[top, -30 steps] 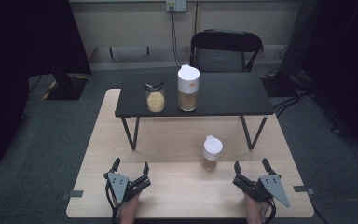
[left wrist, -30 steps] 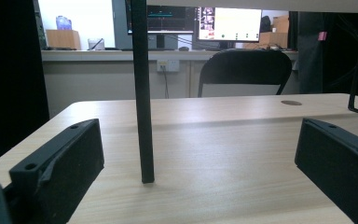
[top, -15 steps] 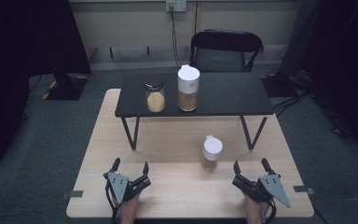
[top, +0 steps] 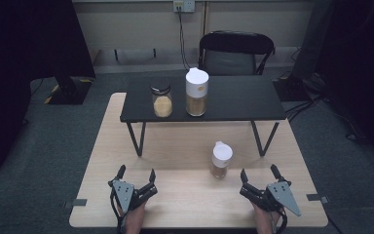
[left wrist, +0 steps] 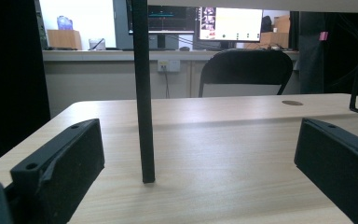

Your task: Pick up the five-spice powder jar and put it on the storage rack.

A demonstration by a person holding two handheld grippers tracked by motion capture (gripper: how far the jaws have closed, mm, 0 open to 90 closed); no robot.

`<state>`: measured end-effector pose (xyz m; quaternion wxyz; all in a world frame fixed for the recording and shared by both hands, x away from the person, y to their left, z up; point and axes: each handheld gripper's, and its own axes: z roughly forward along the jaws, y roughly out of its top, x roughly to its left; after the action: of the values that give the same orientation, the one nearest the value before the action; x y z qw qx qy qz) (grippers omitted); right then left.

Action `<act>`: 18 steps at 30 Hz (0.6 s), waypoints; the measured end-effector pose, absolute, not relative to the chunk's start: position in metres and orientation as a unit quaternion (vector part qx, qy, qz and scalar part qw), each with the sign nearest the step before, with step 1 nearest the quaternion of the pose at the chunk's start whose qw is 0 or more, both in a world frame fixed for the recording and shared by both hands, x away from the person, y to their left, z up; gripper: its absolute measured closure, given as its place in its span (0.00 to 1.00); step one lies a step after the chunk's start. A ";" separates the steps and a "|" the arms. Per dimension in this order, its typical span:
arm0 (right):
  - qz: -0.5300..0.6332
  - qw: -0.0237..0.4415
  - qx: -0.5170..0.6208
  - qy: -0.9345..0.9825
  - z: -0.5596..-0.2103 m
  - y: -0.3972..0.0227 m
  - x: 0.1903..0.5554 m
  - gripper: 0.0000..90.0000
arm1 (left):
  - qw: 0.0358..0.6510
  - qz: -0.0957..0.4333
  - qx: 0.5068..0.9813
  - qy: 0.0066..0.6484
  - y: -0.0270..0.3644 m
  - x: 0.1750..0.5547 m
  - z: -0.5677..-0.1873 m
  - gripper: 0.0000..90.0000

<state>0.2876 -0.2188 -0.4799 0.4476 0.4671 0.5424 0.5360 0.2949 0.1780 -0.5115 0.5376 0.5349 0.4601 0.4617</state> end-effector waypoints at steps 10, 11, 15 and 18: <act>0.547 0.447 0.456 0.542 -0.465 -0.208 0.289 0.00 | 0.538 0.462 0.535 0.460 0.178 0.295 -0.512 0.01; 0.546 0.448 0.455 0.543 -0.464 -0.207 0.289 0.00 | 0.538 0.462 0.535 0.460 0.178 0.295 -0.512 0.01; 0.547 0.447 0.447 0.549 -0.460 -0.200 0.291 0.00 | 0.538 0.462 0.535 0.460 0.178 0.295 -0.512 0.01; 0.545 0.449 0.437 0.557 -0.458 -0.195 0.293 0.00 | 0.538 0.462 0.535 0.460 0.178 0.295 -0.511 0.01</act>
<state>0.2926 -0.1946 -0.4579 0.4490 0.4375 0.5569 0.5449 0.2950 0.1780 -0.5115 0.5376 0.5348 0.4602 0.4617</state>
